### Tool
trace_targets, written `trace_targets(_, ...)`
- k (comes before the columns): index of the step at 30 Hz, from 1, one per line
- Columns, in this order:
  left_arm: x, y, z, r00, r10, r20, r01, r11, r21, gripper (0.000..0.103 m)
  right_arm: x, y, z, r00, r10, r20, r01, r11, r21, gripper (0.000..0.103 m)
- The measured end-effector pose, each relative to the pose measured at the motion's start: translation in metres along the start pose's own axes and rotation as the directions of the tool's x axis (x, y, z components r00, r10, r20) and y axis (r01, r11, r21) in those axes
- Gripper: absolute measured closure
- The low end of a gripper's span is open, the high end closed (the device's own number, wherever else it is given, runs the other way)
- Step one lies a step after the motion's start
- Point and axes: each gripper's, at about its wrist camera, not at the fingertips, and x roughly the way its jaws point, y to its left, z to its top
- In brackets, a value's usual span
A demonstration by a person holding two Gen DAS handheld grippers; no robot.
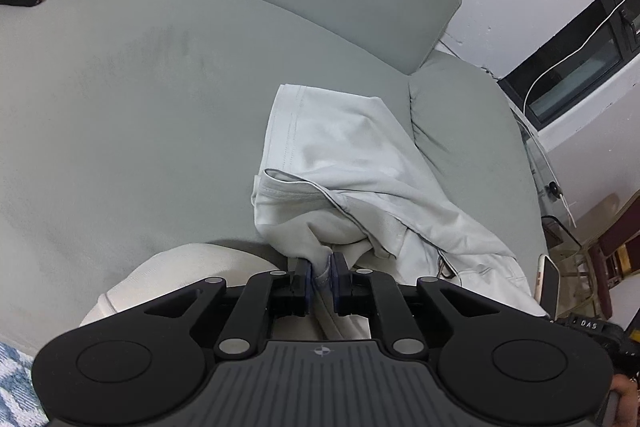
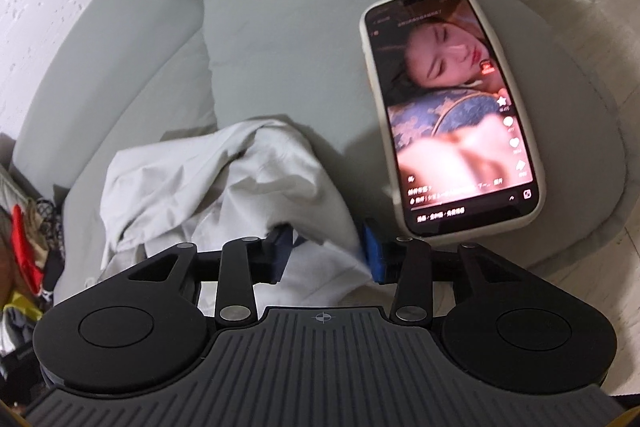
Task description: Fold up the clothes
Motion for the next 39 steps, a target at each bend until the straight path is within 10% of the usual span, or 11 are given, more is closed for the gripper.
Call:
trace_targets(12, 0.016, -0.026, 0.01, 0.995, 0.019, -0.099, -0.011, 0.997, 0.077, 0.046, -0.004, -0.013, -0.005, 0.998, 0.06, -0.024, -0.059, 0.997, 0.043, 0.058)
trace_targets(21, 0.029, -0.038, 0.007, 0.981, 0.182, -0.069, -0.167, 0.97, 0.177, 0.086, 0.002, -0.018, -0.012, 0.998, 0.068, 0.018, -0.069, 0.997, 0.045, 0.061)
trace_targets(25, 0.017, -0.029, 0.005, 0.977, 0.212, -0.034, -0.204, 0.966, 0.159, 0.101, -0.006, -0.011, -0.021, 0.991, -0.015, 0.13, 0.02, 0.999, -0.043, 0.098)
trace_targets(28, 0.0, -0.03, 0.003, 0.978, 0.21, 0.014, -0.209, 0.962, 0.173, 0.102, -0.011, -0.001, -0.025, 0.979, -0.093, 0.182, 0.111, 0.989, -0.093, 0.1)
trace_targets(31, -0.026, -0.031, 0.006, 0.99, 0.137, 0.034, -0.14, 0.979, 0.145, 0.101, -0.016, 0.005, -0.026, 0.977, -0.109, 0.181, 0.124, 0.99, -0.07, 0.102)
trace_targets(35, -0.069, -0.025, 0.023, 0.994, -0.094, 0.053, 0.095, 0.995, -0.025, 0.102, -0.028, -0.013, -0.015, 0.993, 0.098, 0.068, -0.107, 0.981, 0.159, 0.102)
trace_targets(39, -0.127, -0.034, 0.07, 0.95, -0.247, 0.193, 0.268, 0.959, -0.091, 0.102, -0.051, -0.002, 0.005, 0.927, 0.37, 0.061, -0.372, 0.883, 0.285, 0.102)
